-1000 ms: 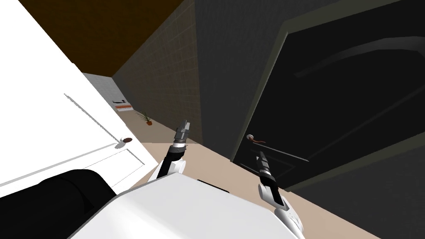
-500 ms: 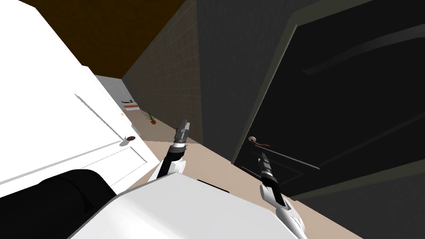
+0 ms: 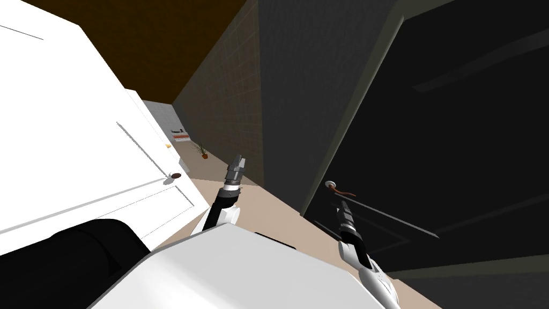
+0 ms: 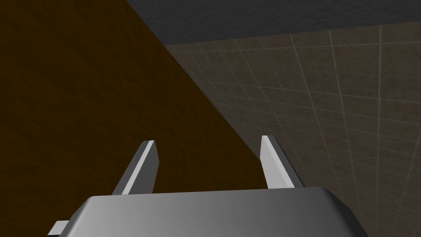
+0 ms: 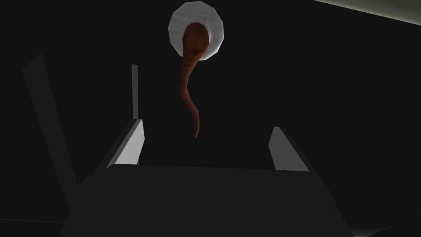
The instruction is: Pull the door open
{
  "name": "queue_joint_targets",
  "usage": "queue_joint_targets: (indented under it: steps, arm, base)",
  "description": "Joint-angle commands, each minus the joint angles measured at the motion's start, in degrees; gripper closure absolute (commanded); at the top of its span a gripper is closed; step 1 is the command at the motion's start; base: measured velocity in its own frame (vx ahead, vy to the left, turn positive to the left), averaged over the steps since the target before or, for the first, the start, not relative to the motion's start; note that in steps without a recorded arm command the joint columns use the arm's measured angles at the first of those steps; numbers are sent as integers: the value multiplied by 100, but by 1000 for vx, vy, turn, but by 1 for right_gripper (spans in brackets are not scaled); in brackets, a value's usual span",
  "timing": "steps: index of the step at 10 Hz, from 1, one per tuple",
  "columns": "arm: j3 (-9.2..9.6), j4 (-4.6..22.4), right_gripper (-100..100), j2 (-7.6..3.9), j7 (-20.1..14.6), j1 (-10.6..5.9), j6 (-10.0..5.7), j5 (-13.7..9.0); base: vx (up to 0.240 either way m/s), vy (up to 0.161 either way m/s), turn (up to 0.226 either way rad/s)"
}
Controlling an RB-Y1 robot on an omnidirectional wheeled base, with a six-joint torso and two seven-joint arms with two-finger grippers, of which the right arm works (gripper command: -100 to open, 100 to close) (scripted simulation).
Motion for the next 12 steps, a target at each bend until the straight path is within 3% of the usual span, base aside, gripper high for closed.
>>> queue_joint_targets:
  steps: [1,4,6,12]
  arm:
    - [-32,218,-100,-33,-7,-89,-27,-36]
    - [-52,356,-100,-59,-17,-142,-47,-58]
    - [-66,298,-100,-49,1,-119,-18,-62]
    - [-136,356,-100,-32,63,-150,-15,-95]
  base:
    - [66,-66,92]
    - [21,-25,24]
    - [62,-16,14]
    - [201,-95,29]
